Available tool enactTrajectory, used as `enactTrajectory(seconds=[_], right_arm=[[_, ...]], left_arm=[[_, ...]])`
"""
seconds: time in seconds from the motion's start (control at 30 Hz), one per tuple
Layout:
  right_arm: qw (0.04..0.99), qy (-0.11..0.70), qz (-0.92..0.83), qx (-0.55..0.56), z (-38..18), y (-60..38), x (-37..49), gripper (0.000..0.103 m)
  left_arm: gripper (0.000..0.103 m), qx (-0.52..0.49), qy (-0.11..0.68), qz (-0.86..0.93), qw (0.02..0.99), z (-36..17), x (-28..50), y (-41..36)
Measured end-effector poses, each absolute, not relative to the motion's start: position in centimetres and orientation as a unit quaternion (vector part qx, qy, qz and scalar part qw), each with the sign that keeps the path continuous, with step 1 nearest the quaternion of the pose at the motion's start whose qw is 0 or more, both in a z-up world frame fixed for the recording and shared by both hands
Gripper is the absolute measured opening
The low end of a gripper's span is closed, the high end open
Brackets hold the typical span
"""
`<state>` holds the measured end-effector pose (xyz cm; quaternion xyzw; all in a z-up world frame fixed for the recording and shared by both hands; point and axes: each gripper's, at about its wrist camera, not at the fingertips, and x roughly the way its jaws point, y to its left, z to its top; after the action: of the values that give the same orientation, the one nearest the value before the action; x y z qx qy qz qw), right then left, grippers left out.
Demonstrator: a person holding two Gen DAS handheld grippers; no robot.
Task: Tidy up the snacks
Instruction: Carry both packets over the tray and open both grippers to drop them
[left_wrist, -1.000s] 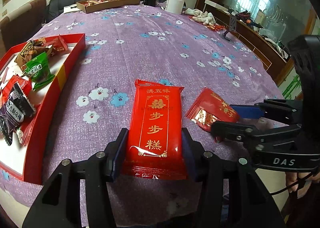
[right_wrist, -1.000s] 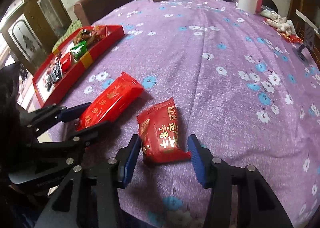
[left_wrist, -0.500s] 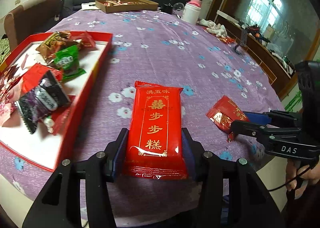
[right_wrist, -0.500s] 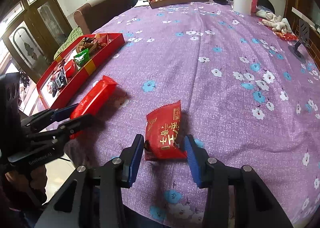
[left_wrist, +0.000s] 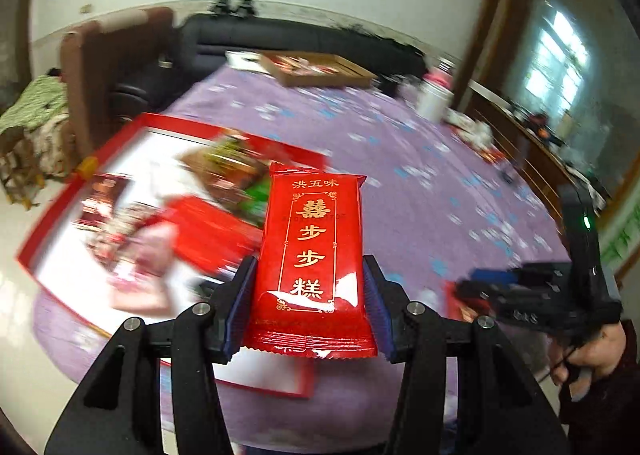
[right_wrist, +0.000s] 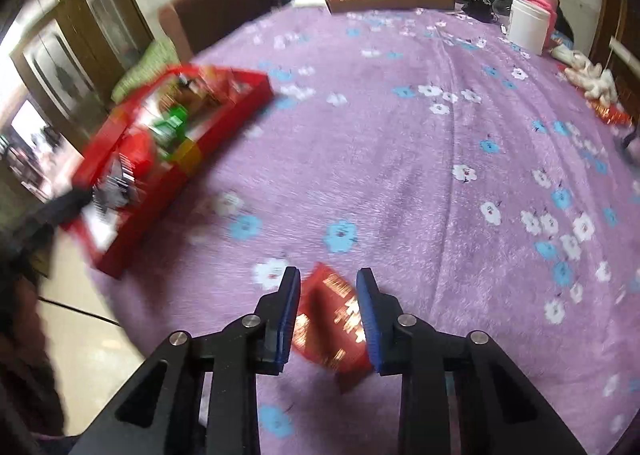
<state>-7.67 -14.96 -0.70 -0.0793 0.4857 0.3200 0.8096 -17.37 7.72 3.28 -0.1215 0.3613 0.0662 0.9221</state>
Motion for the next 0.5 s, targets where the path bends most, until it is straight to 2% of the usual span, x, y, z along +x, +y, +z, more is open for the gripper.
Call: enactTrajectory(seconds=[0.17,0.23,0.3,0.4,0.5], right_arm=[[0.813,0.485,0.319,-0.046,-0.3,-17.8,-6.9,0.031],[0.808,0.497,0.316,-0.028,-0.4,-19.1,-6.6,0.036],[0.799,0.509,0.32,-0.015,-0.7,-19.8,-6.8,0.056],[0.793,0.508,0.334,-0.038,-0.8,-19.0,-8.1,0.075],[0.792,0.503,0.336,-0.081,-1.0,-17.2,-8.9,0.076]], left_arm=[[0.05,-0.111,0.362,0.114,0.918,3.0,-16.6,11.6],[0.05,-0.113,0.361,0.119,0.918,2.9,-16.5,12.3],[0.05,-0.116,0.362,0.119,0.917,2.9,-16.5,12.6],[0.05,-0.118,0.362,0.114,0.918,2.9,-16.8,12.7],[0.05,-0.121,0.361,0.107,0.918,2.9,-17.3,12.3]])
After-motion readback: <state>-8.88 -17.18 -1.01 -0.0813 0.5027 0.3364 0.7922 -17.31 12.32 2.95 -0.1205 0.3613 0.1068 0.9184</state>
